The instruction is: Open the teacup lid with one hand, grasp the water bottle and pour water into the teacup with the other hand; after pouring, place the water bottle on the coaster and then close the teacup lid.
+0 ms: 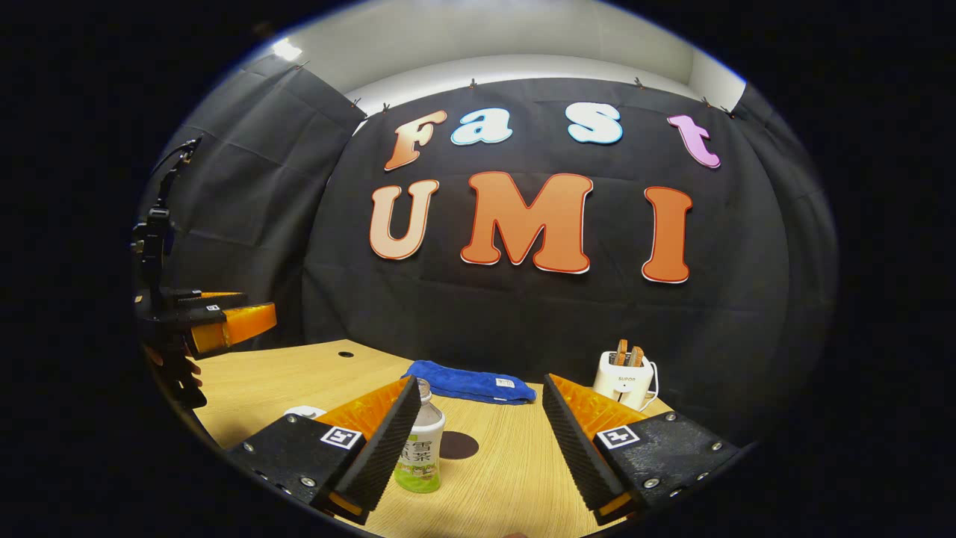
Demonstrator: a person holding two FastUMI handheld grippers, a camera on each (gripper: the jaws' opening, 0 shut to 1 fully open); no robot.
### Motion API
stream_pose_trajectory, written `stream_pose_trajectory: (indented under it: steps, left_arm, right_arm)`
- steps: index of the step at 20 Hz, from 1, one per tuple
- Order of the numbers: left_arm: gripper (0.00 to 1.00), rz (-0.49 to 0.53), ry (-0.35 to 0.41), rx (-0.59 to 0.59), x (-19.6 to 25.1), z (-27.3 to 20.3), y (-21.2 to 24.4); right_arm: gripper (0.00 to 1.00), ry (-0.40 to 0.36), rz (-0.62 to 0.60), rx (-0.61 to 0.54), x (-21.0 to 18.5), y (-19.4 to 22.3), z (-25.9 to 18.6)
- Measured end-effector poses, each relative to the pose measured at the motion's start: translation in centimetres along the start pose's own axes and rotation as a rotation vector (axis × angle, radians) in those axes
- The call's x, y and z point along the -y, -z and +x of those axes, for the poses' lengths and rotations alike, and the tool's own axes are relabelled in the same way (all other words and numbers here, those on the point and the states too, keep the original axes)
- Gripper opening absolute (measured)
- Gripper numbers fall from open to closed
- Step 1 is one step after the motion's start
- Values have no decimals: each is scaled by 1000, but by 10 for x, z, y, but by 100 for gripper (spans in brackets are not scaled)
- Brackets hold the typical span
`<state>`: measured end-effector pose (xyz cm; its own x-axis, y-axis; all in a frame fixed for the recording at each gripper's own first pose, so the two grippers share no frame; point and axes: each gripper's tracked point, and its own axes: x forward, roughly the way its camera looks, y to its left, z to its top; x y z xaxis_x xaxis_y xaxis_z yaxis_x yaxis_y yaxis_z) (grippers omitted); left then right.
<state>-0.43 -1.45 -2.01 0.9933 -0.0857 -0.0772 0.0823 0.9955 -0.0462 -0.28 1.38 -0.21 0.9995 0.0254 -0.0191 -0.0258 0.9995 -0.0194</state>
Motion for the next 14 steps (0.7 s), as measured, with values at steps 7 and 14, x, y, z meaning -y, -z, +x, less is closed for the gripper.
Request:
stream_pose_trajectory:
  steps: [7,14]
  left_arm:
    - [99,-29,70,-101,13,-5,32]
    - [87,76,171,-226,45,4,97]
  right_arm:
    - [99,-82,10,-69,-24,30,0]
    - [99,-152,22,-150,-46,69,11]
